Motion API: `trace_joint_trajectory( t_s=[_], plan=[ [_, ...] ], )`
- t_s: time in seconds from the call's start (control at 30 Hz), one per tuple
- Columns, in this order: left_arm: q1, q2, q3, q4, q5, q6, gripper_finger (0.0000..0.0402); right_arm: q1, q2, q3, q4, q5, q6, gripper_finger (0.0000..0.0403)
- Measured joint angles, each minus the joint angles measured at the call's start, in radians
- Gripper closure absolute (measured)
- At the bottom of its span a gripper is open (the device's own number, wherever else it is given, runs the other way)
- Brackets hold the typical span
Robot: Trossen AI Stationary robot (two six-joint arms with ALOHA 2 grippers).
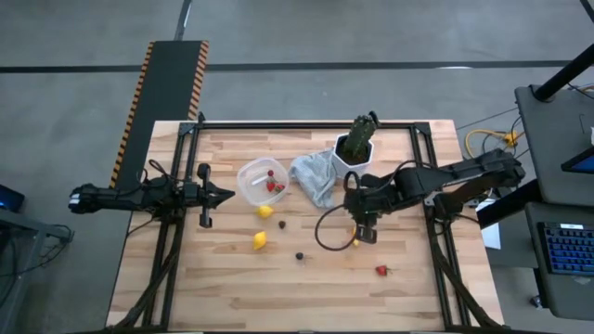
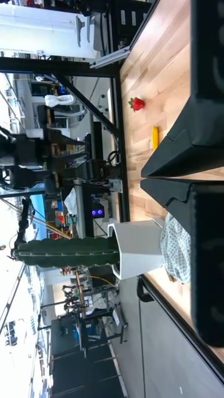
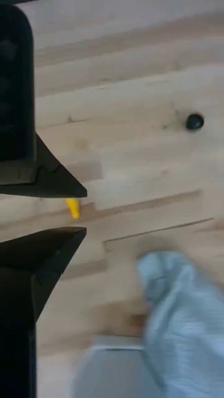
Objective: Pick and placing Produce into tupperware
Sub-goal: Put the yellow corn into the transparent container
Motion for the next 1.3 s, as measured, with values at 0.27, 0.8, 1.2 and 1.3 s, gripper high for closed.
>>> trace_joint_trajectory(
  t_s=[0.27,0.8,1.2,1.3],
  plan=[
    [0.000,0.000,0.000,0.000,0.000,0.000,0.0402,0.002,0.000,-0.128,0.017,-0.058,0.240,0.0310],
    [0.000,0.000,0.000,-0.001,0.000,0.000,0.0402,0.025,0.001,-0.390,0.338,-0.084,0.763,0.0177],
    [0.000,0.000,0.000,-0.001,0.000,0.000,0.0402,0.072,0.069,-0.389,0.352,0.058,0.904,0.0177],
    [0.000,0.000,0.000,-0.001,0.000,0.000,0.0402,0.082,0.143,-0.360,0.345,0.032,0.890,0.0177]
  ],
)
